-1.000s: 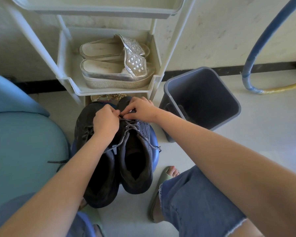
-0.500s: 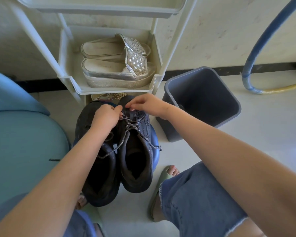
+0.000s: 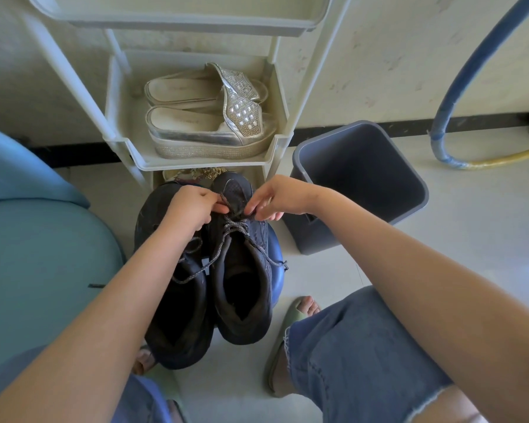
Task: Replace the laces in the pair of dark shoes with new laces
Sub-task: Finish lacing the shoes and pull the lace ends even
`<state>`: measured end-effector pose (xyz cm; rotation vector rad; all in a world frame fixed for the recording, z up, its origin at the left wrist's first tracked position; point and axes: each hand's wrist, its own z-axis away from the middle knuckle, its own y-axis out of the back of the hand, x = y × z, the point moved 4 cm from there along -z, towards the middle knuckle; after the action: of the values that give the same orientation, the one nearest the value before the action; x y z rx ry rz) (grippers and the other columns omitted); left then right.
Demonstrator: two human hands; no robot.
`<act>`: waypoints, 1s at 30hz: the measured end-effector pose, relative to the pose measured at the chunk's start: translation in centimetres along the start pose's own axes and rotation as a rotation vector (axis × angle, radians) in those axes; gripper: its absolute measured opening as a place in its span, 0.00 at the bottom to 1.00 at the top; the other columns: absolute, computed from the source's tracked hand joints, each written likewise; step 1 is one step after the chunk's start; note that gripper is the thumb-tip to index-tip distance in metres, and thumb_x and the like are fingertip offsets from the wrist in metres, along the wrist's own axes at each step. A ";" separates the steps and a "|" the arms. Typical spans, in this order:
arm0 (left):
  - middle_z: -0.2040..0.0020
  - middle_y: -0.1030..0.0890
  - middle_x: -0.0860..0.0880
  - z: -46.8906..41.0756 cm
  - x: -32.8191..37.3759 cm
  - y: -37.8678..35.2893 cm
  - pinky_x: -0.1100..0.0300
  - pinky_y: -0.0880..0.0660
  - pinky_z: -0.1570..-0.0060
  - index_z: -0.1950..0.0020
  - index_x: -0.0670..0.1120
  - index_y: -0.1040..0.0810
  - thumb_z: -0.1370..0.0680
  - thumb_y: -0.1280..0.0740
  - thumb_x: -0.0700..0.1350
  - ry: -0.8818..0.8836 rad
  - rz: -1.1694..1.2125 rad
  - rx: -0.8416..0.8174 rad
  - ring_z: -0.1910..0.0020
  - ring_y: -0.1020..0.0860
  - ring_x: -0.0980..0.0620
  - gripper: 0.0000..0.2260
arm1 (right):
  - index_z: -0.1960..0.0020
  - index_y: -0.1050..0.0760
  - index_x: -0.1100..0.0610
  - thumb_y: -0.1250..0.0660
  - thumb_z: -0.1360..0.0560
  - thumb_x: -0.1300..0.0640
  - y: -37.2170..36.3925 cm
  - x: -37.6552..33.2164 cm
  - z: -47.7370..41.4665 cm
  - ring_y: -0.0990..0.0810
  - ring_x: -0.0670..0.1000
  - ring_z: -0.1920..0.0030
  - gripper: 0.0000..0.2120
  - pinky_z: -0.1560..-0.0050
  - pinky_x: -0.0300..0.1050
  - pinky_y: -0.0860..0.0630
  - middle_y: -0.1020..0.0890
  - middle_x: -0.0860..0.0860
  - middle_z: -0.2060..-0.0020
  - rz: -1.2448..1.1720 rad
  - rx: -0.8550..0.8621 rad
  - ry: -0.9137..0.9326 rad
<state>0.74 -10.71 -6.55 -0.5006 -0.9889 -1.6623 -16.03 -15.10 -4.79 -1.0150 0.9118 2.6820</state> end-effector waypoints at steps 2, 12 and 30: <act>0.64 0.20 0.53 0.0 0.1 0.1 0.63 0.33 0.69 0.59 0.49 0.20 0.22 0.37 0.42 -0.112 -0.221 0.071 0.71 0.30 0.53 0.08 | 0.41 0.20 0.55 0.31 0.25 0.64 -0.4 0.0 -0.1 0.20 0.46 0.61 0.14 0.50 0.41 0.20 0.16 0.57 0.53 -0.021 -0.003 0.012; 0.62 0.22 0.57 0.0 -0.5 -0.1 0.60 0.31 0.56 0.54 0.53 0.20 0.27 0.29 0.46 -0.162 -0.423 0.037 0.57 0.24 0.52 0.03 | 0.49 0.17 0.59 0.27 0.28 0.62 -1.1 -0.7 -1.0 0.21 0.45 0.59 0.08 0.51 0.35 0.25 0.19 0.48 0.60 0.036 0.083 0.096; 0.51 0.20 0.47 0.1 0.0 -0.5 0.56 0.32 0.58 0.43 0.45 0.26 0.20 0.37 0.44 -0.224 -0.510 0.195 0.54 0.25 0.47 0.07 | 0.51 0.22 0.62 0.31 0.25 0.64 -1.2 -0.5 -0.4 0.20 0.50 0.58 0.03 0.50 0.42 0.22 0.19 0.53 0.59 -0.036 0.101 0.065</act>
<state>0.28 -10.64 -6.66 -0.3224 -1.5224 -1.9538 -15.06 -14.34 -5.26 -1.0918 1.0205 2.5588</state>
